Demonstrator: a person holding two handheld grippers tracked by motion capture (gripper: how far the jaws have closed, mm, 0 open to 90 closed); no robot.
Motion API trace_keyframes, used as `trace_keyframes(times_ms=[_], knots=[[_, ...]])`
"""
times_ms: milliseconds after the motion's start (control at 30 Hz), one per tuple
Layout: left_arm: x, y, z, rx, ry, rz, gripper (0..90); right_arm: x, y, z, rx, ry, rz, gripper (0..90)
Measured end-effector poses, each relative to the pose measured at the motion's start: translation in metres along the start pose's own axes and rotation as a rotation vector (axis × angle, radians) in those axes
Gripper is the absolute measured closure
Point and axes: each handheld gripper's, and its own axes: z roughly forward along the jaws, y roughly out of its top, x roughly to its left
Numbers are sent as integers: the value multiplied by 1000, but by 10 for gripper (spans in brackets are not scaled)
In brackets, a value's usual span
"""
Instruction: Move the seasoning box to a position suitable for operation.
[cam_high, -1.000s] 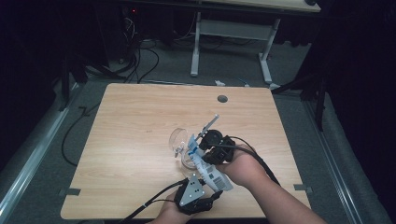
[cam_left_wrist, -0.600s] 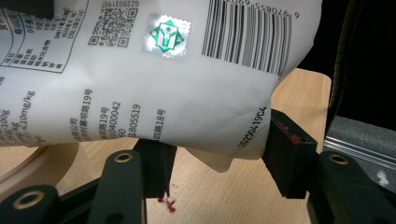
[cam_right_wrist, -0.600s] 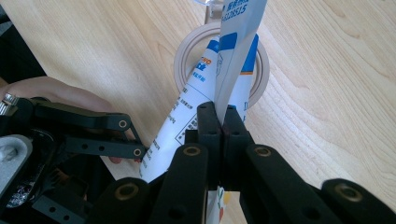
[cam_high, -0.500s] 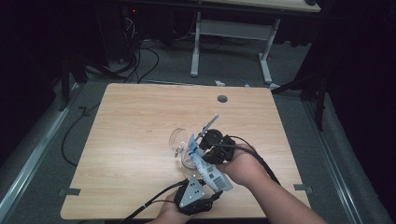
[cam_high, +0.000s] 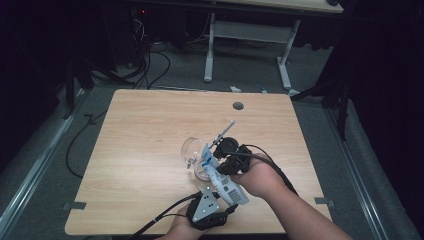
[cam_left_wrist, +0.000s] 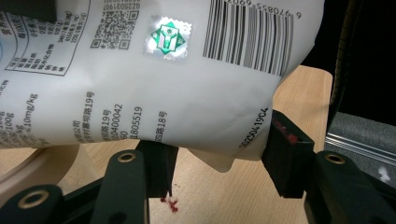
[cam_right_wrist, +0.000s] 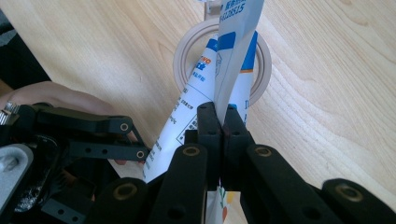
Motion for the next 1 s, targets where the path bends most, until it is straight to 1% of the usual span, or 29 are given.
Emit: trace_keyframes(times_ms=[67, 133, 233, 333, 433, 467, 533, 567, 733, 767, 800, 900, 1000], knots=[[0, 0, 0, 1, 0, 1, 502, 0, 0, 0, 9, -3, 11, 890], [0, 0, 0, 1, -2, 2, 503, -1, 1, 0, 15, 5, 24, 888], [0, 0, 0, -1, 3, 2, 504, 0, 1, -1, 19, -1, 40, 887], [0, 0, 0, 0, -1, 0, 505, 1, 2, -1, 24, -10, 35, 889], [-1, 1, 0, 3, -7, -1, 505, 1, 1, 0, 24, -12, 17, 891], [-1, 0, 0, 2, -6, 2, 505, 1, 2, 0, 31, -13, 10, 891], [-3, 0, 0, 4, -1, 19, 504, 1, 2, 1, 37, 3, -10, 891], [-3, 1, 0, 4, -1, 20, 504, 2, 2, 1, 41, 6, -22, 892], [-3, 2, -1, -1, -3, 16, 504, 3, 3, 1, 46, 4, -24, 893], [-3, 2, -1, -2, -4, 14, 504, 2, 4, 1, 41, 5, -34, 893], [-3, 3, -2, -3, -3, 14, 503, 3, 5, 1, 43, 8, -32, 893], [-3, 4, -2, -9, -6, -1, 500, 3, 6, 0, 46, 1, -35, 894], [-2, 5, -3, -11, -7, -3, 498, 3, 8, -1, 43, -5, -34, 895]])
